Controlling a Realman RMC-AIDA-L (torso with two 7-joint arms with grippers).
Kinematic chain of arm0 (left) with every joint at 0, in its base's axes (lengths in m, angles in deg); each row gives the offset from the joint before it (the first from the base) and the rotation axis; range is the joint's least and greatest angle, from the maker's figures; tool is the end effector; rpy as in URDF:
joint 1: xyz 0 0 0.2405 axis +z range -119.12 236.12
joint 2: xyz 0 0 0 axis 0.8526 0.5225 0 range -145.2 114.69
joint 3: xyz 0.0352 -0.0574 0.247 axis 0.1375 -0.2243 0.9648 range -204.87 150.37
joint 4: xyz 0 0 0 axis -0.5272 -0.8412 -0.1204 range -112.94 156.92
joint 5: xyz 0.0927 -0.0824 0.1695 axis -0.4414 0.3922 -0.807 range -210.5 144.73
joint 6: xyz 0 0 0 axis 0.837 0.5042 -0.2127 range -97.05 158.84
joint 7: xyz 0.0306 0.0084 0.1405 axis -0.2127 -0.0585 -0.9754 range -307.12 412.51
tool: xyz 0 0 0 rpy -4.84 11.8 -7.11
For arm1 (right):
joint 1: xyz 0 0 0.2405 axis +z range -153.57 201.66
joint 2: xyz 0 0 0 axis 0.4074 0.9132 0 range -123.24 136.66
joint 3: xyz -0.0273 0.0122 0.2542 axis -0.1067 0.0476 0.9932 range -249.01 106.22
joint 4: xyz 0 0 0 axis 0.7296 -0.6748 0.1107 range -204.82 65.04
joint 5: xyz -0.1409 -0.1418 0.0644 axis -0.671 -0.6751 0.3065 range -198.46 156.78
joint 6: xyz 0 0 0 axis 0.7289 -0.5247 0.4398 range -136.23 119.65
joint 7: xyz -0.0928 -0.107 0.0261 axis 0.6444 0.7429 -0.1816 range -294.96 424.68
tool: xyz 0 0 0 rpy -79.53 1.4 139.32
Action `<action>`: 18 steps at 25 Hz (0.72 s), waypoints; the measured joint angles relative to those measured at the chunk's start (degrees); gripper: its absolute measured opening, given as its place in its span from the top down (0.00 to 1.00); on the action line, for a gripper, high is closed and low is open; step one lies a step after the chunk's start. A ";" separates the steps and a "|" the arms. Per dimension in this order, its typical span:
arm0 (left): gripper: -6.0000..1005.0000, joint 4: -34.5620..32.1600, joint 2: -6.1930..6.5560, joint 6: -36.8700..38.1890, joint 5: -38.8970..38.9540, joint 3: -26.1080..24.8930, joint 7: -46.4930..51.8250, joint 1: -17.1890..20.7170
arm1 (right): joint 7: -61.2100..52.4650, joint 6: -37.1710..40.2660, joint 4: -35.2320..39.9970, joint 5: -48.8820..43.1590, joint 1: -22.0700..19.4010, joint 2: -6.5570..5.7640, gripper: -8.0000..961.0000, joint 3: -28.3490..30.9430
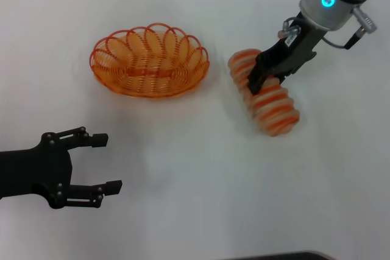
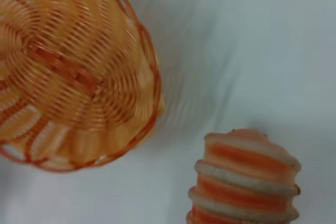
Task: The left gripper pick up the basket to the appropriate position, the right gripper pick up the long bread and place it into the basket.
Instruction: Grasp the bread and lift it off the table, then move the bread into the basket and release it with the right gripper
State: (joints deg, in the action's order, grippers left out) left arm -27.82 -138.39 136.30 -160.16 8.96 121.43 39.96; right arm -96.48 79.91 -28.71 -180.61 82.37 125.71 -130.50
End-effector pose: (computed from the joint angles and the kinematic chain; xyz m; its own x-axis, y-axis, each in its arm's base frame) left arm -0.2978 0.2419 0.0022 0.8814 0.2747 0.3844 0.3205 -0.9454 -0.0590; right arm 0.1762 0.3989 -0.0246 0.3411 -0.9202 0.1922 -0.8089 -0.3914 -0.4386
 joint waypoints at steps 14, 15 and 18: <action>0.09 1.01 0.00 -0.08 0.19 0.01 0.07 -0.90 | 23.62 -0.71 10.22 -2.25 4.23 1.33 0.47 -0.02; 0.09 1.03 0.00 -0.10 0.19 0.01 0.07 -0.92 | 24.67 -1.70 10.23 -1.81 4.66 1.48 0.48 -0.33; 0.09 1.03 0.00 -0.11 0.20 -0.02 0.08 -0.93 | 28.81 -3.52 10.61 1.44 5.76 1.81 0.51 -2.10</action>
State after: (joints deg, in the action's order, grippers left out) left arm -26.79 -138.39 136.18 -159.96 8.94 121.51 39.03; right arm -67.67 76.38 -18.11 -179.17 88.13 127.52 -132.60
